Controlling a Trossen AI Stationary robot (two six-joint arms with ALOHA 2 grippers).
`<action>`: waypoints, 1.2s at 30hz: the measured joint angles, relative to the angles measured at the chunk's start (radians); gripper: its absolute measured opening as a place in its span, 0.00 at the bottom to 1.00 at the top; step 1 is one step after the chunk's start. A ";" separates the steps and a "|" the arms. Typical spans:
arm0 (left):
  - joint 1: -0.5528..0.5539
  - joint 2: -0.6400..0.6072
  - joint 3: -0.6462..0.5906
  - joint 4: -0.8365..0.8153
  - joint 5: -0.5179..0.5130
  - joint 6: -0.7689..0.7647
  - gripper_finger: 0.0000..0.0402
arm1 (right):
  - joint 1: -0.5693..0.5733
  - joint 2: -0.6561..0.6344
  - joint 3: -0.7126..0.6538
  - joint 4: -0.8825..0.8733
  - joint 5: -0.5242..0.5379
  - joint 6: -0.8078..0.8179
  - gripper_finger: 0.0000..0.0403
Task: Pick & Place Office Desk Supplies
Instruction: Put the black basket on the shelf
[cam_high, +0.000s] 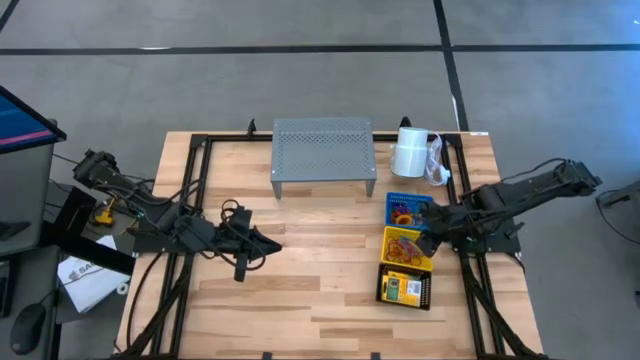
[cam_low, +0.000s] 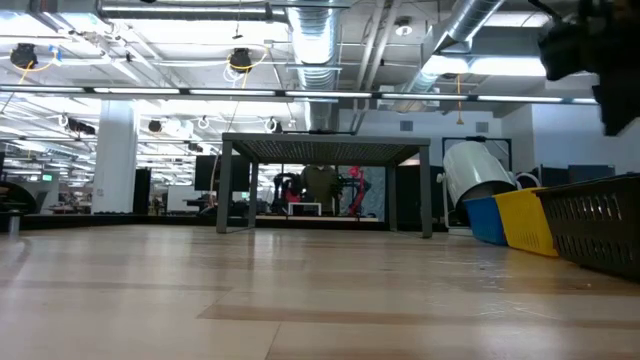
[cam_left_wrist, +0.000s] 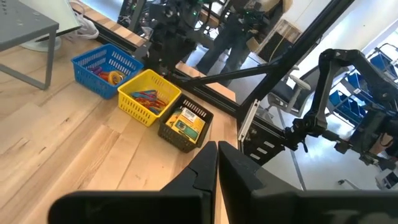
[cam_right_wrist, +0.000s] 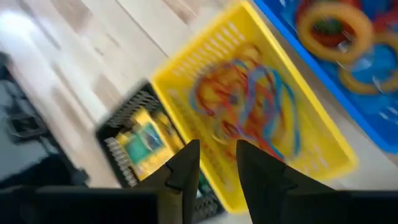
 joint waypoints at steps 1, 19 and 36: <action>0.000 0.000 0.000 0.000 0.000 0.000 0.02 | -0.009 0.000 0.000 0.026 0.001 -0.006 0.26; -0.001 0.000 0.000 -0.004 0.027 -0.001 0.02 | 0.028 0.000 0.030 0.094 -0.019 0.094 0.23; 0.149 0.000 0.000 -0.005 0.027 0.084 0.02 | 0.178 0.215 0.401 -0.528 0.320 0.402 0.06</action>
